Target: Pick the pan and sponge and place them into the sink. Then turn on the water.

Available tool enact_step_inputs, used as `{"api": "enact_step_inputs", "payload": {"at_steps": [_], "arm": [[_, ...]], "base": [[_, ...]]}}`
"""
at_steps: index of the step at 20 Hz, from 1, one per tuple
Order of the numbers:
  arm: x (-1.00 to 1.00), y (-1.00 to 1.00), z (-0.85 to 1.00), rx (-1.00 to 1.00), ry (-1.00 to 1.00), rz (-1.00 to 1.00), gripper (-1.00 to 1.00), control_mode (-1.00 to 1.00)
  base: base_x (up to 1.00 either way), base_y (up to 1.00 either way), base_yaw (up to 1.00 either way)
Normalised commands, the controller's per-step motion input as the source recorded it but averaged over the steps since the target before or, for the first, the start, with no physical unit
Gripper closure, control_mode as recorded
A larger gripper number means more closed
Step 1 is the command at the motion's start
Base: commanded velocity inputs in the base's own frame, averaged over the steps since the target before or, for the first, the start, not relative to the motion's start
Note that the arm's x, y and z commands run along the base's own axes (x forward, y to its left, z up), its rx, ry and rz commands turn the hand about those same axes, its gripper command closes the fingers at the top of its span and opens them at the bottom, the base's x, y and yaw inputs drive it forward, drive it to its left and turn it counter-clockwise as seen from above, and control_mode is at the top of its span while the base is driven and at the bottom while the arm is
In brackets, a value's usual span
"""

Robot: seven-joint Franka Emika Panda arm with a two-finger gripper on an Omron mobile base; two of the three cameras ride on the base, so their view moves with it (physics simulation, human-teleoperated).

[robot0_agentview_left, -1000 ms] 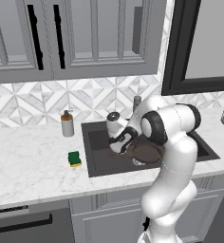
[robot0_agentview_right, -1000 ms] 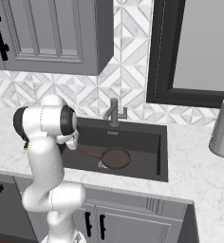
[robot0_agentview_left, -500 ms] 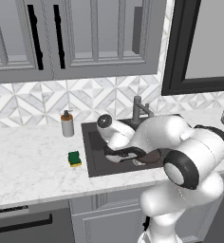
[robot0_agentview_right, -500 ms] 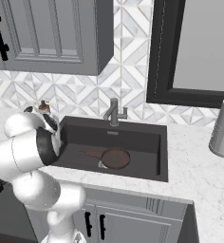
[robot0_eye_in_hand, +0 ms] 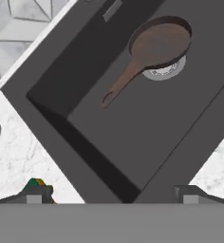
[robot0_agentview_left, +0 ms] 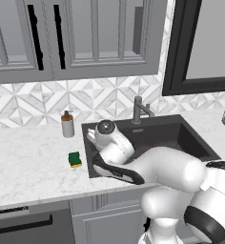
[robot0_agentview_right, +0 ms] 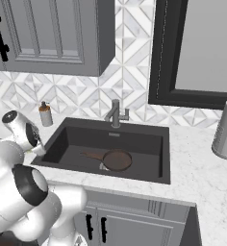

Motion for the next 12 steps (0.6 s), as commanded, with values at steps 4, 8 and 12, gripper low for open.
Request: {"api": "enact_step_inputs", "payload": {"at_steps": [4,8,12], "arm": [[-0.2,0.57,0.55,-0.09,0.26,0.27,-1.0,-1.0],[-0.02,0.61,0.13,-0.18,0.06,0.15,-1.0,-1.0],[0.0,0.51,-0.1,-0.22,0.0,0.08,-1.0,-1.0]], "base": [[0.0,0.0,0.0],[0.0,0.0,0.0],[0.0,0.0,0.0]]}}
